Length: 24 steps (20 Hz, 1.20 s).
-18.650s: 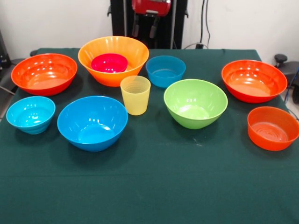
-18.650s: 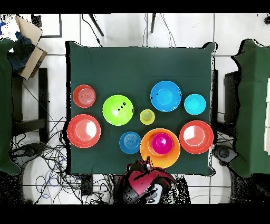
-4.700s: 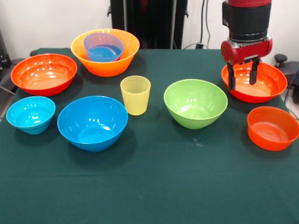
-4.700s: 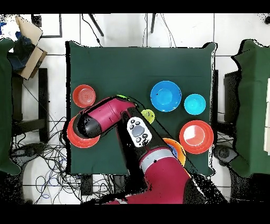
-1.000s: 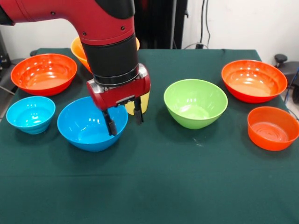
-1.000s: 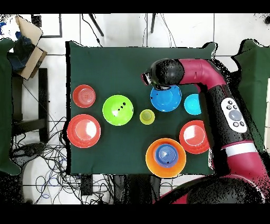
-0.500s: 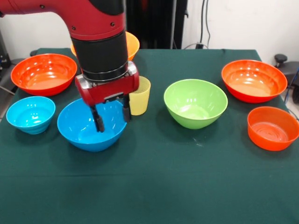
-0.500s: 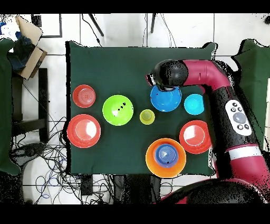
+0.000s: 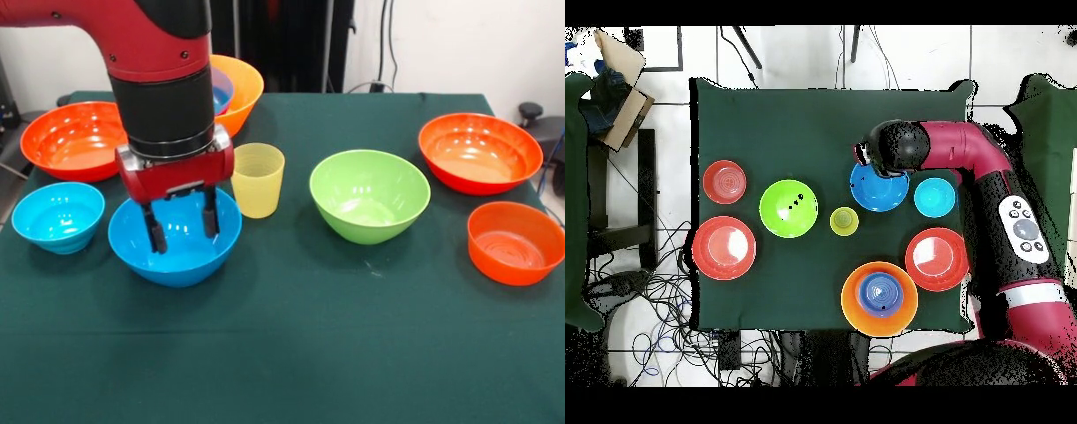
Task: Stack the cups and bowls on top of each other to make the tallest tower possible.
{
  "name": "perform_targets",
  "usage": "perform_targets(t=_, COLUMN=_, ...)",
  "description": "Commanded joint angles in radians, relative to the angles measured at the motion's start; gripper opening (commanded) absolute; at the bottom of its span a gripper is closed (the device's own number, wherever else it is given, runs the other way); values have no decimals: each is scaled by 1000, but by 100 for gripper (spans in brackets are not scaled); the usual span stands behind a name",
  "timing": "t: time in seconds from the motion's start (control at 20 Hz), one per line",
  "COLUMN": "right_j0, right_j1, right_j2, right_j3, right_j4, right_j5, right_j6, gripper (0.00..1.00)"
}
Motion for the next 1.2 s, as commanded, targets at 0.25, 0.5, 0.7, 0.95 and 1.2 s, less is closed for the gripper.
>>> perform_targets(t=0.25, right_j0=-11, right_j1=143, right_j2=-57, right_j3=84, right_j4=-66, right_j5=-230, right_j6=-1, gripper=100)
perform_targets(t=0.5, right_j0=-31, right_j1=158, right_j2=-62, right_j3=121, right_j4=-72, right_j5=-290, right_j6=-28, gripper=100)
perform_targets(t=0.7, right_j0=-32, right_j1=172, right_j2=-68, right_j3=119, right_j4=-74, right_j5=-313, right_j6=-35, gripper=100)
perform_targets(t=0.95, right_j0=-3, right_j1=166, right_j2=-75, right_j3=84, right_j4=-60, right_j5=-287, right_j6=-30, gripper=100)
perform_targets(t=1.2, right_j0=8, right_j1=154, right_j2=-74, right_j3=78, right_j4=-52, right_j5=-271, right_j6=-27, gripper=100)
